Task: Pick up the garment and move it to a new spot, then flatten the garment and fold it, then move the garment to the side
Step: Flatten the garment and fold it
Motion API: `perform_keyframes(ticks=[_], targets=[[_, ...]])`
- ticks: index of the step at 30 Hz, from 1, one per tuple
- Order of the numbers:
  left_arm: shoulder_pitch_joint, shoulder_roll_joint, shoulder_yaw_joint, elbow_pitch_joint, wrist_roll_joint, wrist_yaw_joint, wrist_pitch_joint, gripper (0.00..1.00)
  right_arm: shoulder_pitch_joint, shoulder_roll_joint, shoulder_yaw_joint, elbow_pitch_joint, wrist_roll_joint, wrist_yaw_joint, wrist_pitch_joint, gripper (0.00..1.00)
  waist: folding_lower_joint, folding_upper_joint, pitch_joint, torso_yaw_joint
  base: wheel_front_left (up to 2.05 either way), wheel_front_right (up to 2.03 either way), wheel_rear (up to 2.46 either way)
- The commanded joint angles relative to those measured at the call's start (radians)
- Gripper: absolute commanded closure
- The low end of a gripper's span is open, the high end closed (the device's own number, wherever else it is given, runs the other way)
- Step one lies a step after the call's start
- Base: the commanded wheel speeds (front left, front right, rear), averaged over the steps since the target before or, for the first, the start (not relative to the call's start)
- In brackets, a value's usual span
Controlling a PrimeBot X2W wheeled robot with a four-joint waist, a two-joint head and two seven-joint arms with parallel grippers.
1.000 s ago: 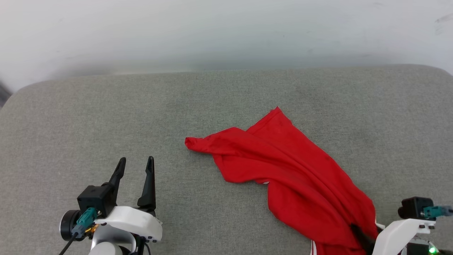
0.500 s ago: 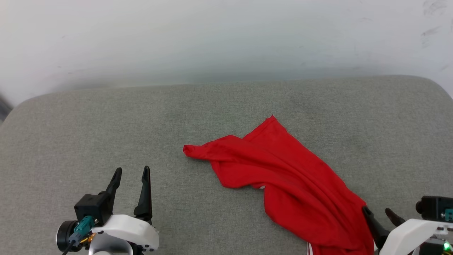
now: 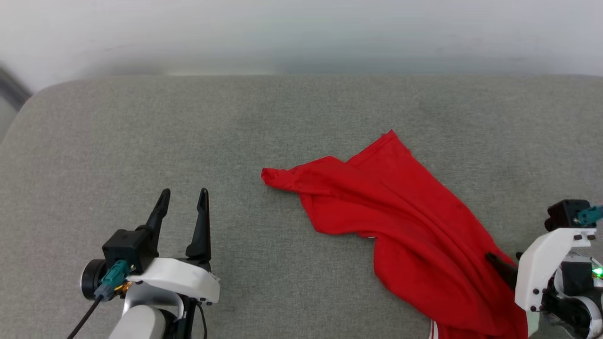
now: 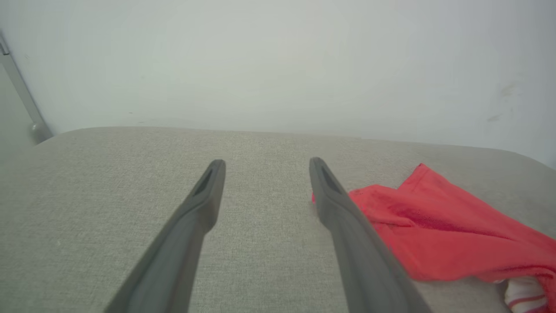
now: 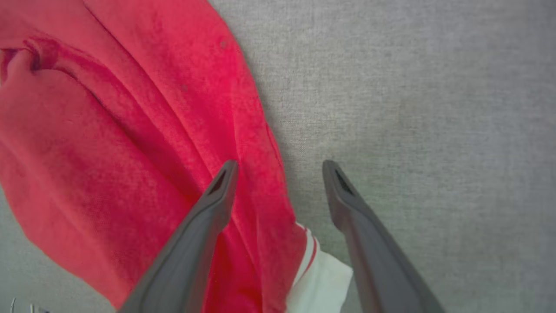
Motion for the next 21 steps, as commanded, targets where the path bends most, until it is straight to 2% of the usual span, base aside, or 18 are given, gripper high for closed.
perform_keyframes(ticks=[1,7,10,11,16,21], targets=[[-0.027,-0.006,0.0,0.008,0.002,-0.005,-0.009,0.0,-0.036,-0.016,0.022,0.033,0.01,0.0,0.025,0.0,0.0,-0.0001,0.043,0.032,0.0,0.0,0.0],[-0.045,-0.024,0.0,0.037,0.003,-0.014,-0.021,0.0,-0.07,-0.028,0.08,0.157,0.029,0.0,0.094,0.0,0.0,-0.0001,0.062,0.048,0.0,0.0,0.0],[-0.046,-0.027,0.003,0.05,0.003,-0.017,-0.026,0.0,-0.074,-0.028,0.096,0.186,0.036,0.0,0.108,0.94,0.0,-0.0001,0.058,0.048,0.0,0.0,0.0],[-0.045,-0.027,0.005,0.055,0.003,-0.018,-0.025,0.0,-0.082,-0.031,0.104,0.184,0.039,0.0,0.102,1.0,0.0,-0.0001,0.054,0.046,0.0,0.0,0.0],[-0.04,-0.022,0.01,0.06,0.006,-0.02,-0.027,0.0,-0.171,-0.042,0.131,0.116,0.023,0.0,0.01,1.0,0.0,-0.0001,0.034,0.032,0.0,0.0,0.0],[-0.049,-0.019,0.007,0.06,0.009,-0.024,-0.028,0.0,-0.273,-0.003,0.198,0.079,0.003,0.0,-0.06,1.0,0.0,-0.0001,0.026,0.023,0.0,0.0,0.0]])
